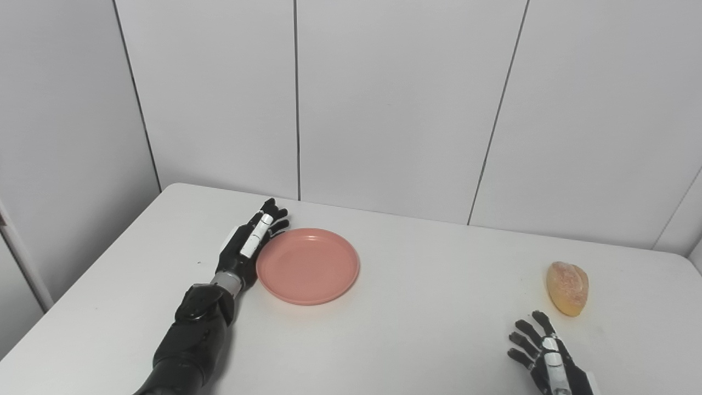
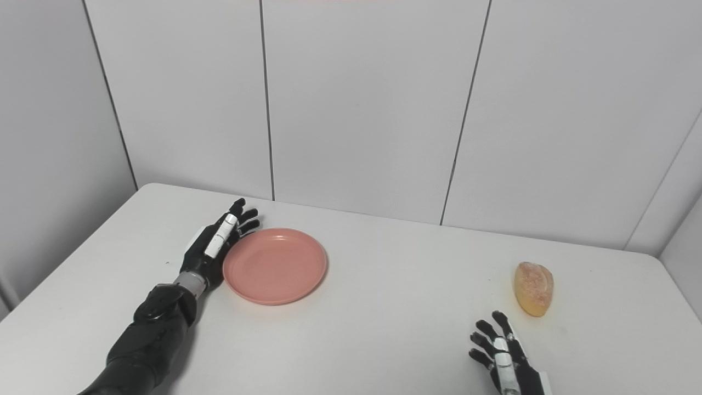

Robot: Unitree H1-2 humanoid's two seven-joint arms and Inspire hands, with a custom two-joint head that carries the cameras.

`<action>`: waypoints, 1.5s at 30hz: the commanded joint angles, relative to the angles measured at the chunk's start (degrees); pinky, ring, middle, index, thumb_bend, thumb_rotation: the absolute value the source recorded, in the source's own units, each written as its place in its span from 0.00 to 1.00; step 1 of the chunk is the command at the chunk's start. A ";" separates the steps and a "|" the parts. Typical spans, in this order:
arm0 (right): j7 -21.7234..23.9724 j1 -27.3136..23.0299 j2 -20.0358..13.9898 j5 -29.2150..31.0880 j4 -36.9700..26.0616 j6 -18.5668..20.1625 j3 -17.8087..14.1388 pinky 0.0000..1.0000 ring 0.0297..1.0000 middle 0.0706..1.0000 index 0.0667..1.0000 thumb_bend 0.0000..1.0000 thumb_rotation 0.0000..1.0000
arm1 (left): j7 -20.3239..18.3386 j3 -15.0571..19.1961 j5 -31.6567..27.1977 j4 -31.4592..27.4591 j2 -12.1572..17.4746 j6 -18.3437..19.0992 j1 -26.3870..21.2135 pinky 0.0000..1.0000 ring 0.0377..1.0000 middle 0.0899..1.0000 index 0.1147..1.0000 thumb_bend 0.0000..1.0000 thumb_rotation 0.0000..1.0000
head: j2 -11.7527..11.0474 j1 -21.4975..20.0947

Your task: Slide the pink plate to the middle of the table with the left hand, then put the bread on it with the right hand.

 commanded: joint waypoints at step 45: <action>-3.52 -1.16 4.88 -5.85 -1.50 3.54 4.15 0.71 0.77 0.81 0.90 0.55 0.84 | -2.52 -5.20 3.97 2.07 -9.48 -0.87 -0.96 0.89 0.88 0.87 0.94 0.87 0.72 | 2.82 -12.18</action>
